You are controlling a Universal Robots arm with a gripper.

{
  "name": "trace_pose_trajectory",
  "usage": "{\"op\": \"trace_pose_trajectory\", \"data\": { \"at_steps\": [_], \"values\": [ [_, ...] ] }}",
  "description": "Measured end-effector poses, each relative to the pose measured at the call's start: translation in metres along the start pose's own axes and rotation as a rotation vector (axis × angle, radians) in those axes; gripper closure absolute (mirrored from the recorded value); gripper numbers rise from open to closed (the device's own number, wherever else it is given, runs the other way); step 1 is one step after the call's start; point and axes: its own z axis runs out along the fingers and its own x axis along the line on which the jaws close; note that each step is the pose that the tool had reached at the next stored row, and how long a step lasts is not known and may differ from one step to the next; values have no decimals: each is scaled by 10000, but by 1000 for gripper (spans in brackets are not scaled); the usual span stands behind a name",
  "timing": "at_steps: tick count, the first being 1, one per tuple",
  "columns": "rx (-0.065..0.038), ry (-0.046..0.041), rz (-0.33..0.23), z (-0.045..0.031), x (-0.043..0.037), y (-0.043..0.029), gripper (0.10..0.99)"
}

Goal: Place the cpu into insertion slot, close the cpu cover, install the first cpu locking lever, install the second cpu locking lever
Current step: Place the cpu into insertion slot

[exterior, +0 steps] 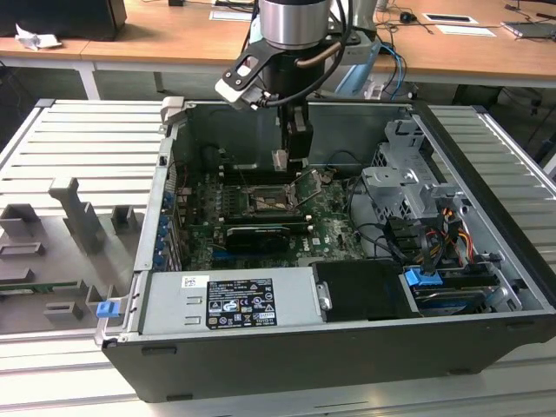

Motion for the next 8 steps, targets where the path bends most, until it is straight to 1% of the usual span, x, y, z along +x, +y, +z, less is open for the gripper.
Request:
{"op": "trace_pose_trajectory", "data": {
  "at_steps": [4,8],
  "values": [
    [-1,-9,68,69,6,-6,557],
    [-2,-1,66,139,6,-12,557]
  ]
}}
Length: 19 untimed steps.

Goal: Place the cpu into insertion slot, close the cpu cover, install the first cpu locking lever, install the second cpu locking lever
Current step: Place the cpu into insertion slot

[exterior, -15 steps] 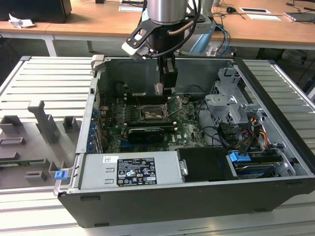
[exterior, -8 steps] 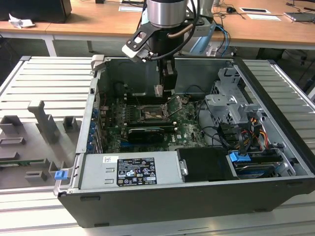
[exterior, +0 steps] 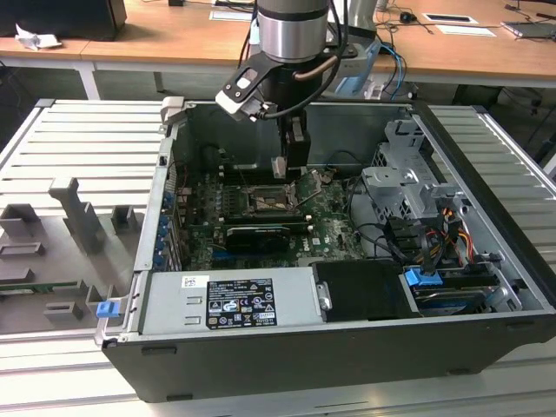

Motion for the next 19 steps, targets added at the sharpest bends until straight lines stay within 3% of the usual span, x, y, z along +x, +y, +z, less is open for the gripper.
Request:
{"op": "trace_pose_trajectory", "data": {
  "at_steps": [19],
  "values": [
    [1,-1,10,100,1,-65,557]
  ]
}}
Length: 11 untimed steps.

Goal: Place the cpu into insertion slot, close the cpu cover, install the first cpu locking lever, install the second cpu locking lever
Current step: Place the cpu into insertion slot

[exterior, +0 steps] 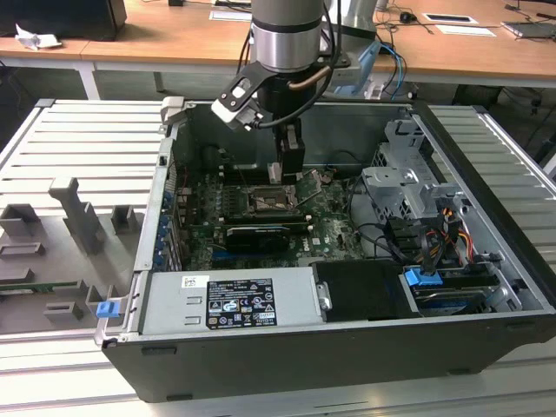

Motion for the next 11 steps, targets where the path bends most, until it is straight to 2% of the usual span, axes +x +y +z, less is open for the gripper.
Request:
{"op": "trace_pose_trajectory", "data": {
  "at_steps": [4,11],
  "values": [
    [-4,-12,160,17,0,-17,557],
    [-5,-15,180,106,-1,-58,557]
  ]
}}
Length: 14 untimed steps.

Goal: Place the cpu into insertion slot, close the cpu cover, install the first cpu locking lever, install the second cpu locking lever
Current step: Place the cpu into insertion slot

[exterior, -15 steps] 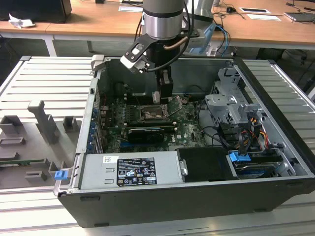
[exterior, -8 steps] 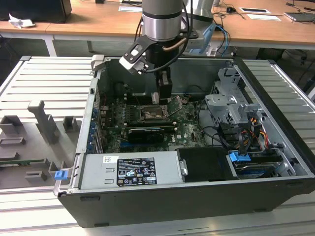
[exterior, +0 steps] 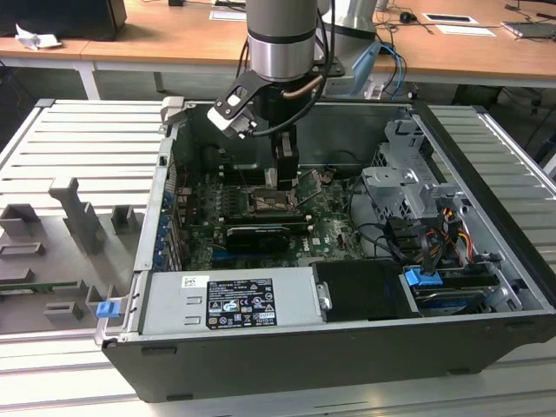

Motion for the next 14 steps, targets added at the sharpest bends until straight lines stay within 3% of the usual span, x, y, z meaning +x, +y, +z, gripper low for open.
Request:
{"op": "trace_pose_trajectory", "data": {
  "at_steps": [6,11,14],
  "values": [
    [0,3,-6,57,-1,-38,557],
    [-1,7,-12,195,48,-72,557],
    [1,6,-15,236,55,-74,557]
  ]
}}
